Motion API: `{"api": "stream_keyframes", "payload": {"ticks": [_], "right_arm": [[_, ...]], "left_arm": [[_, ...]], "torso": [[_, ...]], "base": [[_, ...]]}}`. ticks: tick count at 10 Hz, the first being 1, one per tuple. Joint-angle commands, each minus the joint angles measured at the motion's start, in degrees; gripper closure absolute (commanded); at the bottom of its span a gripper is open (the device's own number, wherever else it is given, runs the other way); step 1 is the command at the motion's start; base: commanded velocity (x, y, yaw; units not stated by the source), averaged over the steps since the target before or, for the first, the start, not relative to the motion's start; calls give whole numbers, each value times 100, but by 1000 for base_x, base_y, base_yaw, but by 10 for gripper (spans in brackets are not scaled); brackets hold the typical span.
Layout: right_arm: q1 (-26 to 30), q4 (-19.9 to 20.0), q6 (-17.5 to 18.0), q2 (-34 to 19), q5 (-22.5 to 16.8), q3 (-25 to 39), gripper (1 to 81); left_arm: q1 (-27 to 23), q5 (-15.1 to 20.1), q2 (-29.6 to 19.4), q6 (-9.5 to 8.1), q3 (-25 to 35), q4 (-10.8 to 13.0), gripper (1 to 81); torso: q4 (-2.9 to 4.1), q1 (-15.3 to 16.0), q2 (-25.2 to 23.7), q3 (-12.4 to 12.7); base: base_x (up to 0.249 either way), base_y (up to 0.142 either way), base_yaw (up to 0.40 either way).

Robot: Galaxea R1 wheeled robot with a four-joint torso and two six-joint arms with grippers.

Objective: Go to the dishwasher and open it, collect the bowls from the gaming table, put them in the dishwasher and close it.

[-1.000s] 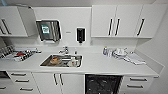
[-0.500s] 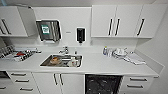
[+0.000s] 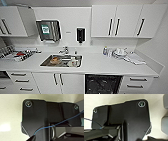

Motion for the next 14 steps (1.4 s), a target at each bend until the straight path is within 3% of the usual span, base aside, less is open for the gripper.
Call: {"api": "stream_keyframes", "payload": {"ticks": [1,4,5,6,8,11,12,14], "right_arm": [[117,961,-456,38,-219,-111,10],[161,4044,-4010,141,-471,-76,10],[186,4709,-4871,195,-535,-103,10],[204,5019,-5227,179,-544,-111,10],[230,4994,-5326,46,-517,99,10],[301,5012,-5299,46,-544,108,10],[301,4994,-5308,64,-544,134,10],[328,5003,-5299,99,-544,108,10]], "left_arm": [[-229,338,-27,11,-16,5,10],[-229,339,-19,2,-16,5,10],[-229,347,-1,11,-16,14,10],[-229,339,8,11,-16,5,10],[-229,312,-10,11,-16,-3,10],[-229,312,25,11,-16,-3,10],[-229,303,34,20,-16,5,10],[-229,295,34,37,-16,5,10]], "torso": [[0,0,0,0],[0,0,0,0],[0,0,0,0],[0,0,0,0],[0,0,0,0],[0,0,0,0],[0,-369,573,0],[0,-385,595,0]], "base": [[0,0,0],[0,0,0],[0,0,0],[0,0,0],[0,0,0],[0,0,0],[0,0,0],[0,0,0]]}}
